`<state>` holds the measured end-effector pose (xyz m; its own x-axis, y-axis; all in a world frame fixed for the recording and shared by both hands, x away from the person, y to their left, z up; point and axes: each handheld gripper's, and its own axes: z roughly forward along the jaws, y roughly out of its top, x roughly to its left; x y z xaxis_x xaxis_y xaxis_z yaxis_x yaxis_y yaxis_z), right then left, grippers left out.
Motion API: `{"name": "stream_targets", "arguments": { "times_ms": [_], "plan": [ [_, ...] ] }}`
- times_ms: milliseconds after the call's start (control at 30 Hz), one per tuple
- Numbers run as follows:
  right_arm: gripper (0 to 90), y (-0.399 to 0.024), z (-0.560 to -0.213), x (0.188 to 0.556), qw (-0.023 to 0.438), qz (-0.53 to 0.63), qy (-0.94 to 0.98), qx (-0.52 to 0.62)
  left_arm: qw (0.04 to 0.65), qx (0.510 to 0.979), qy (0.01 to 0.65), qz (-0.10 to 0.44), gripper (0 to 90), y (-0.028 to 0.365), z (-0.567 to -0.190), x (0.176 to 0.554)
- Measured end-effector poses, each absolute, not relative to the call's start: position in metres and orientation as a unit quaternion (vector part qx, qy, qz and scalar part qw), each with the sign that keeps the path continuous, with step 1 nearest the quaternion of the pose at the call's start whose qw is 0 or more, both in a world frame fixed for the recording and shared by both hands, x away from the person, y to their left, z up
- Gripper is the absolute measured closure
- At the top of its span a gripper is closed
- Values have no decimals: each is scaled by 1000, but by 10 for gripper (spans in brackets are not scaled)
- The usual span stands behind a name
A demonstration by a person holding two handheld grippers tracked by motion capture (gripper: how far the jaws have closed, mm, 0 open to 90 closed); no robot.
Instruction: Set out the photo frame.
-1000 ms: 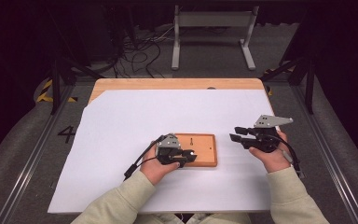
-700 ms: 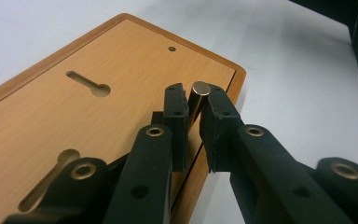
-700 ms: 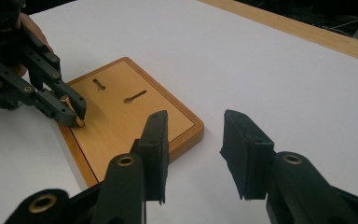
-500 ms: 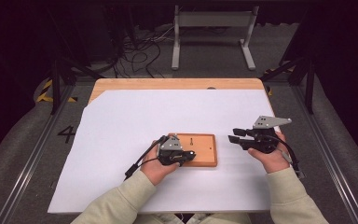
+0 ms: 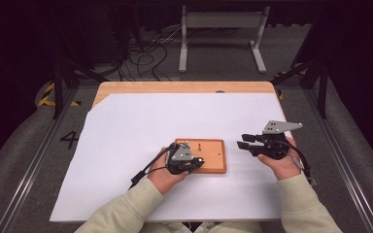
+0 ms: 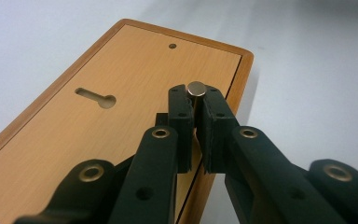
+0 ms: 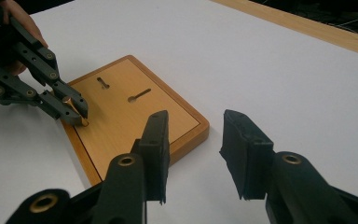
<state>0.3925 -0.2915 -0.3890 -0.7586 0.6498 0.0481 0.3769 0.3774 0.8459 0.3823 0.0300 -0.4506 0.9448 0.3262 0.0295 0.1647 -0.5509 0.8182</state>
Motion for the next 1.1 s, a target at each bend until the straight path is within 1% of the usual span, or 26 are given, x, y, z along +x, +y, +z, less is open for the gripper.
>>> {"name": "stream_targets", "arguments": {
  "times_ms": [100,500,567,633,700,800,867,900,933,967,1000,1033,1100],
  "plan": [
    [616,-291,-389,393,147,460,818,314,451,877,133,95,843,30,-451,382],
    [601,-286,-390,394,138,456,821,314,432,878,75,192,841,27,-454,360],
    [599,-286,-389,394,137,456,822,313,430,878,71,199,842,27,-454,358],
    [592,-285,-388,394,136,455,822,314,425,875,52,224,842,27,-455,353],
    [585,-284,-388,393,134,455,822,315,423,875,48,229,842,27,-455,351],
    [535,-282,-388,394,127,455,821,321,414,873,33,258,842,25,-457,344],
    [520,-281,-387,394,123,452,821,326,411,871,31,266,842,25,-458,341],
    [487,-280,-388,395,118,447,822,333,407,872,28,270,842,25,-458,340],
    [414,-278,-388,397,112,438,824,342,407,871,26,275,843,24,-458,339],
    [381,-276,-389,398,107,430,827,346,408,870,26,276,842,25,-459,338],
    [353,-275,-390,400,101,422,830,351,408,870,26,276,843,25,-459,338],
    [353,-275,-390,400,101,422,830,351,409,870,24,276,843,25,-459,338],
    [310,-271,-392,404,89,409,835,358,408,869,23,280,843,25,-460,337]
  ]
}}
